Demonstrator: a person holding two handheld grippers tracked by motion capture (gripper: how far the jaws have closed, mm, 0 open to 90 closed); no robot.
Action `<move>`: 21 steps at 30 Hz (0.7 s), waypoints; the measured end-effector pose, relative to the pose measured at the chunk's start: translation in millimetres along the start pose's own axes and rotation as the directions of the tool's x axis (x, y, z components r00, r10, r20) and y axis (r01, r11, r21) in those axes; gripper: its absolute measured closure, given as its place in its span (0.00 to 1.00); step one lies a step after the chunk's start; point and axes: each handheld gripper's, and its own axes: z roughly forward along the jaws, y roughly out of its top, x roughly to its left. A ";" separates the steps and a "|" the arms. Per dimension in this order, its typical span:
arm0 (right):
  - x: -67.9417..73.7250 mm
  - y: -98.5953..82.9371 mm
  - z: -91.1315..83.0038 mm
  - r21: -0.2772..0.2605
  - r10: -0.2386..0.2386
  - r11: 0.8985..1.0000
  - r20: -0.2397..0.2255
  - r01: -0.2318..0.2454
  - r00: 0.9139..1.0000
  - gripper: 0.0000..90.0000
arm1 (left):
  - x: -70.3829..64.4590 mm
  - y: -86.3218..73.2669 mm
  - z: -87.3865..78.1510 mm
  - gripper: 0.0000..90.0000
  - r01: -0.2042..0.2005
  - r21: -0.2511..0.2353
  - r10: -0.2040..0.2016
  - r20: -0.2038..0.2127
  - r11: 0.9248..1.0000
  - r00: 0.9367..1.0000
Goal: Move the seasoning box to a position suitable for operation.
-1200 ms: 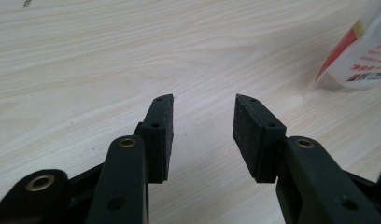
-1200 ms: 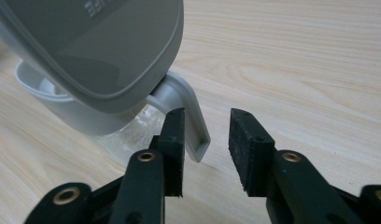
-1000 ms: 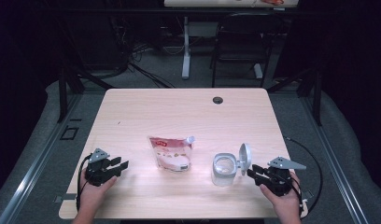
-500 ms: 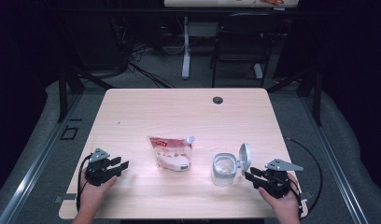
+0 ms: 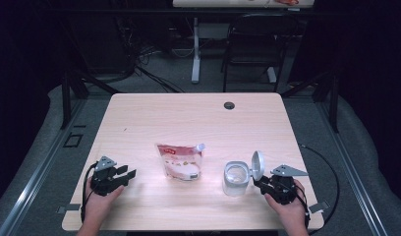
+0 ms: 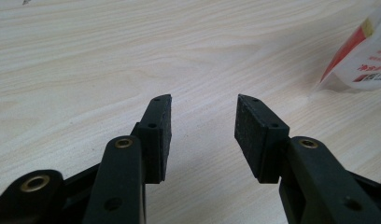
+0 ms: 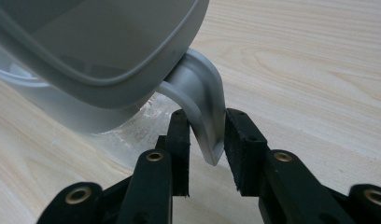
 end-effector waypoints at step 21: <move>-17.9 4.9 1.9 -0.021 0.009 1.000 0.000 -0.009 1.000 0.87 | -0.2 -0.2 0.9 0.62 0.003 0.000 -0.003 -0.002 1.000 1.000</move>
